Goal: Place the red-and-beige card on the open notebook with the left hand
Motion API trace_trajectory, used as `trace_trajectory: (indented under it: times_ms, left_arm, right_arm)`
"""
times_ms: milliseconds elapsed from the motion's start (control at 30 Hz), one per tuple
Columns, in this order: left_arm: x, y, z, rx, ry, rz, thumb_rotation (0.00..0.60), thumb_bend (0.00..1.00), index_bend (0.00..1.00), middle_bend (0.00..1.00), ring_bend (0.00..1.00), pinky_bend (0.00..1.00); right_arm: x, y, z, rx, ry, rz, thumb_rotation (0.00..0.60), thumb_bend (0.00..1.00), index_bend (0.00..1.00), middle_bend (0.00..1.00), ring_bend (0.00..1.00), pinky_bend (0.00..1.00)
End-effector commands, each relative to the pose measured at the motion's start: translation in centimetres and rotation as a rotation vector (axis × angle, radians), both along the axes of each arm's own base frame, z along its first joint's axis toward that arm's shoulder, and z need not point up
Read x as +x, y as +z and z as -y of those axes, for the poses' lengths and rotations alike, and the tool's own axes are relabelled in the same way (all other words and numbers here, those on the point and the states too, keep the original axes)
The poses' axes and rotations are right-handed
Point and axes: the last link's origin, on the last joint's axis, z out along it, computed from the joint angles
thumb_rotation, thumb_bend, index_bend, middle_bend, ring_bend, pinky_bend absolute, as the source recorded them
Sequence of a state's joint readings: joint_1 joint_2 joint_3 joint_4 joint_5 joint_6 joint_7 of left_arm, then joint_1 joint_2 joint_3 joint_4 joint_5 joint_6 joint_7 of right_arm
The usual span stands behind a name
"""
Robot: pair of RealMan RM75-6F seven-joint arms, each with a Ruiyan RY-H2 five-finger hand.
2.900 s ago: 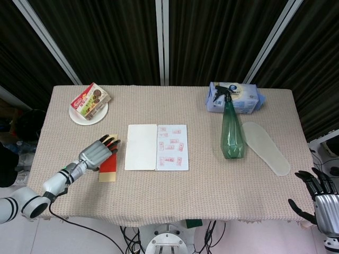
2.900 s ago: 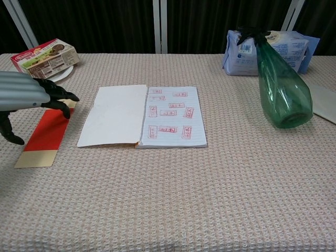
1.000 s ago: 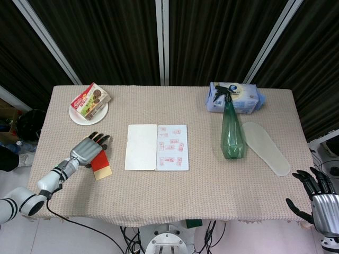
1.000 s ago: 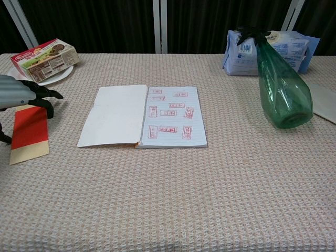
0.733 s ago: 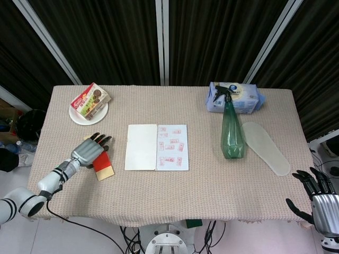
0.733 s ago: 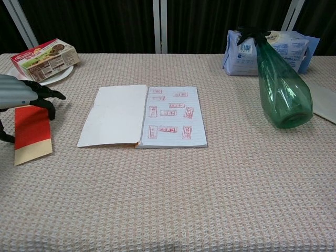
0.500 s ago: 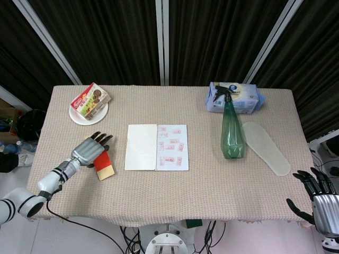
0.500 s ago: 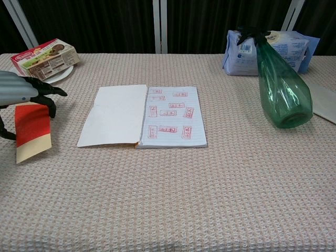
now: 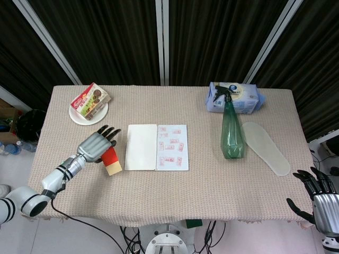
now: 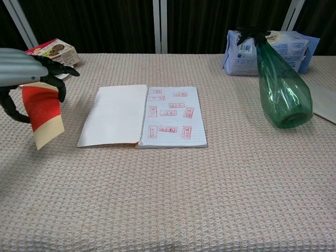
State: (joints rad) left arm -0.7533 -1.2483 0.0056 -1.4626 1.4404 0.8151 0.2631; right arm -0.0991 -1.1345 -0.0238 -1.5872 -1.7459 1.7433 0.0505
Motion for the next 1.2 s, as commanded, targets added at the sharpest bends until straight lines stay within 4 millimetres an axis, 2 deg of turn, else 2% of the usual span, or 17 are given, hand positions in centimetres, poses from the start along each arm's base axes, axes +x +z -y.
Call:
trace_trajectory:
  times_ms: [33,300,400,600,967,1200]
  left_arm:
    - [2.9,-0.8,-0.6,-0.012,-0.041,0.021,0.6,0.41,0.4,0.0,0.0,0.07]
    - [10.7,-5.0,-1.6,-0.097,-0.145,0.026,0.6,0.41,0.4,0.0,0.0,0.07]
    - [13.2,-6.5,-1.9,-0.12,-0.177,0.019,0.6,0.41,0.4,0.0,0.0,0.07]
    - [16.7,-8.8,-2.9,-0.139,-0.214,-0.014,0.6,0.41,0.39,0.0,0.0,0.07]
    - [19.4,-13.0,-4.0,-0.168,-0.177,-0.044,0.6,0.41,0.38,0.0,0.0,0.07]
    - [20.0,-14.5,-4.8,-0.167,-0.161,-0.073,0.6,0.41,0.38,0.0,0.0,0.06]
  right_arm:
    - [-0.1,0.0,0.0,0.002,-0.002,0.004,0.6,0.17,0.26,0.21,0.1,0.17]
    - [-0.6,0.2,-0.1,0.001,-0.007,0.008,0.6,0.18,0.26,0.21,0.1,0.17]
    - [-0.6,0.3,0.0,0.002,-0.003,0.011,0.6,0.17,0.26,0.21,0.1,0.17]
    - [-0.5,0.7,0.2,0.004,-0.001,0.001,0.6,0.17,0.26,0.21,0.1,0.17]
    - [-0.8,1.0,0.8,0.012,-0.016,-0.003,0.6,0.17,0.26,0.21,0.1,0.17]
    - [-1.1,1.0,1.1,0.019,-0.028,-0.001,0.6,0.18,0.26,0.21,0.1,0.17]
